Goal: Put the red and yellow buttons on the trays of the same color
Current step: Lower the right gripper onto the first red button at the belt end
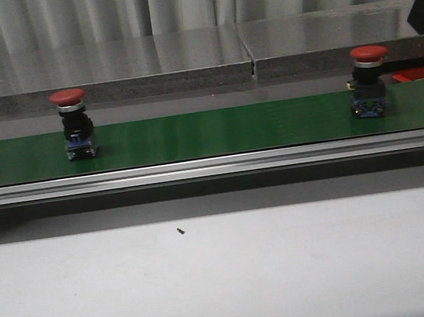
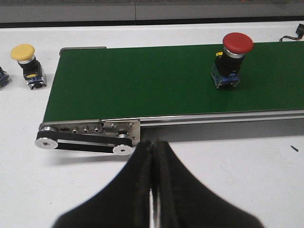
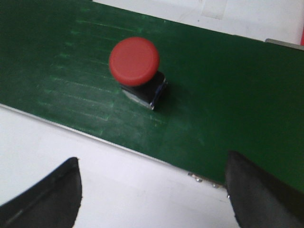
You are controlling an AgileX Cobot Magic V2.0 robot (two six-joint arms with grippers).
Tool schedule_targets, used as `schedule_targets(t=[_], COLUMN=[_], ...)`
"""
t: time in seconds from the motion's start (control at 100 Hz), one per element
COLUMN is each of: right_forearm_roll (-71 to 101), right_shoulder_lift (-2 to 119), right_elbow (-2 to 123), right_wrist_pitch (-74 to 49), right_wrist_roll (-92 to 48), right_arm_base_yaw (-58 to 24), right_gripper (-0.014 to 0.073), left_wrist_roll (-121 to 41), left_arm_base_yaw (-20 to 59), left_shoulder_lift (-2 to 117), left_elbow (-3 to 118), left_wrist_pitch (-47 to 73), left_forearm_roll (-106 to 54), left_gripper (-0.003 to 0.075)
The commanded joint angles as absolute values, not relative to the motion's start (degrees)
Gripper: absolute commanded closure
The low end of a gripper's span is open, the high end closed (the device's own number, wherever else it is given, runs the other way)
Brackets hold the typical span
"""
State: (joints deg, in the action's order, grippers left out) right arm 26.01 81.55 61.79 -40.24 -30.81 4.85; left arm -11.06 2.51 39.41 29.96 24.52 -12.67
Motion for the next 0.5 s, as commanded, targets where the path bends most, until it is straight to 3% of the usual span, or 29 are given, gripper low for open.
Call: schedule_targets(t=[0.0,0.32,0.39,0.49], right_forearm_roll=[27.5,27.4,27.4,27.4], right_shoulder_lift=[83.7,95.6,97.9,100.5], right_elbow=[66.5,74.9,76.4,78.3], right_wrist_pitch=[-38.2,-36.7,-35.9,-36.4], right_wrist_roll=[-30.9,-30.9,-30.9,-30.9], right_arm_base_yaw=[5.0,5.0,5.0,5.1], right_gripper=[-0.0018,0.0007,0.0080,0.0249], left_wrist_roll=[-10.9,-10.9,-10.9,-10.9], left_arm_base_yaw=[2.3,2.3,2.3,2.3], left_shoulder_lift=[39.2,39.2,39.2,39.2], left_elbow=[31.5,31.5,31.5,31.5], left_wrist_pitch=[20.2,20.2,20.2,20.2], left_forearm_roll=[-13.7,-14.1,-14.1,-14.6], left_gripper=[0.0739,0.0739,0.0739,0.0739])
